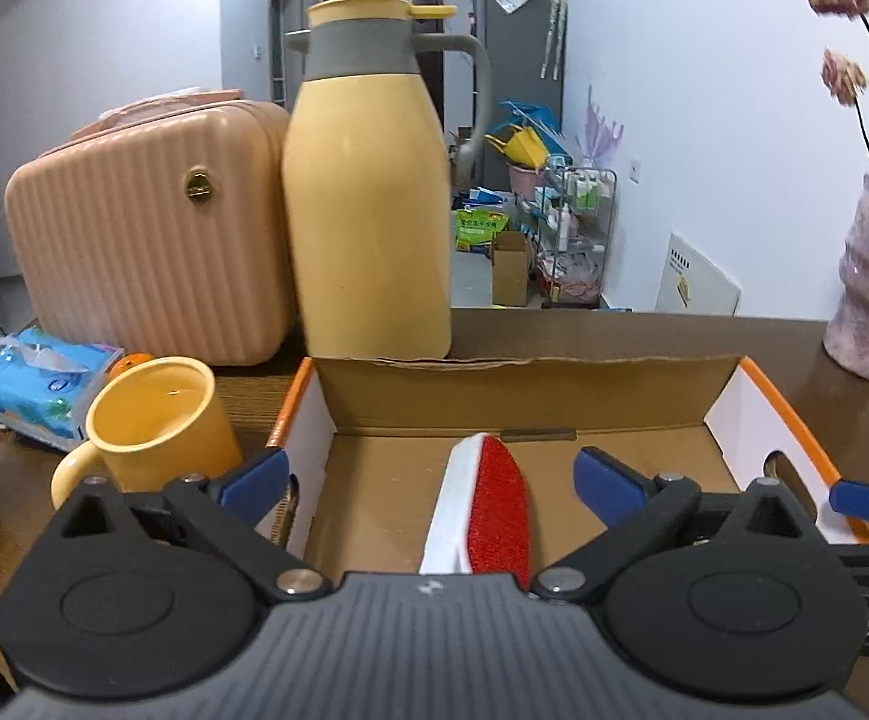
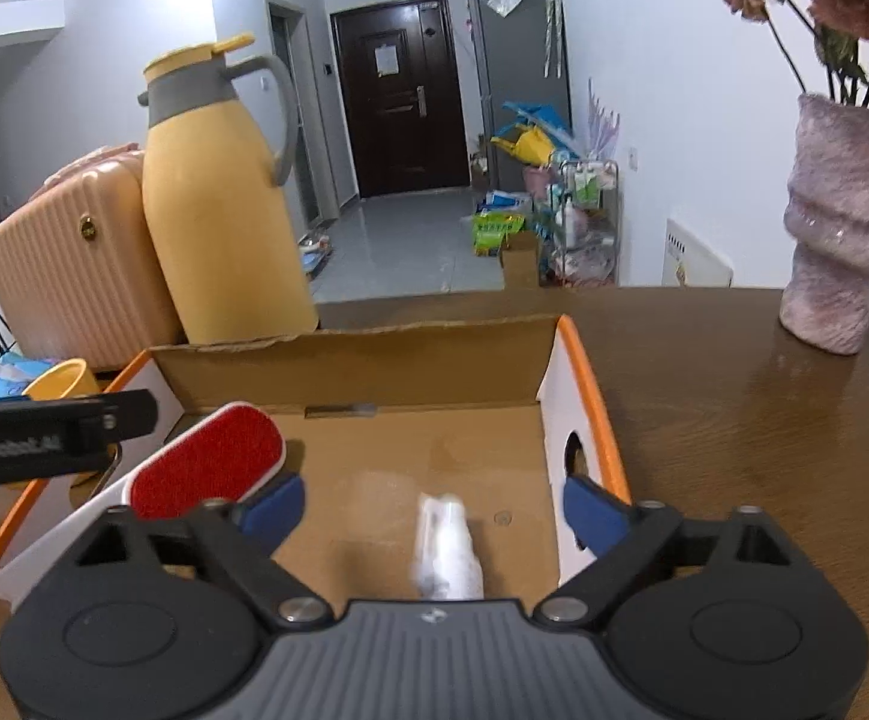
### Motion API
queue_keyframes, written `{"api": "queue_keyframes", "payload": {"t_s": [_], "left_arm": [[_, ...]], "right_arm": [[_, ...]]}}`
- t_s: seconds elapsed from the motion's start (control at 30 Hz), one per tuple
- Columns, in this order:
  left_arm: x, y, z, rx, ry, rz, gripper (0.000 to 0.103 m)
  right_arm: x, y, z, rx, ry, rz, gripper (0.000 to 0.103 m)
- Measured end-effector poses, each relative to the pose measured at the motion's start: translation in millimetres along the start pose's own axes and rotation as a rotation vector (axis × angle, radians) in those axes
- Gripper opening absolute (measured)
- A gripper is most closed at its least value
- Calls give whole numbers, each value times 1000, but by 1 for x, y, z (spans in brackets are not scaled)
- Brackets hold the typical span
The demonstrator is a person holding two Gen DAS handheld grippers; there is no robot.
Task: Organize rigid objects
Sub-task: 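Carry the spray bottle and lint brush into the cardboard box and release both, then withdraw both tools from the box back over the table items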
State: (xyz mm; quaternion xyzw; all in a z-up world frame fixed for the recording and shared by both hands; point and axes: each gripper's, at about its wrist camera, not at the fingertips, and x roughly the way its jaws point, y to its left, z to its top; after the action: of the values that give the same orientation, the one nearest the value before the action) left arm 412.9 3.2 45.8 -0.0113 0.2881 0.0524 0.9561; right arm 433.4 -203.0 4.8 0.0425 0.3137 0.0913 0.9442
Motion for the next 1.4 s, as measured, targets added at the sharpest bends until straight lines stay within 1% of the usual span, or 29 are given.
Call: {"api": "queue_keyframes", "payload": {"t_s": [0.07, 0.2, 0.33, 0.7, 1.0, 1.4], "left_arm": [[0, 1, 1, -7, 2, 7, 103], [2, 2, 0, -13, 15, 13, 103], [-1, 3, -1, -10, 11, 14, 103], [-26, 14, -10, -15, -16, 10, 103], [-65, 17, -29, -1, -42, 1, 103], [-119, 22, -63, 22, -50, -30, 103]], "right_arm": [[-2, 0, 1, 3, -3, -6, 100], [-3, 0, 2, -2, -5, -12, 100], [-6, 0, 1, -7, -7, -16, 101], [-39, 7, -6, -38, -53, -19, 102], [-79, 18, -22, -60, -86, -10, 103], [-139, 26, -62, -95, -111, 0, 103]]}}
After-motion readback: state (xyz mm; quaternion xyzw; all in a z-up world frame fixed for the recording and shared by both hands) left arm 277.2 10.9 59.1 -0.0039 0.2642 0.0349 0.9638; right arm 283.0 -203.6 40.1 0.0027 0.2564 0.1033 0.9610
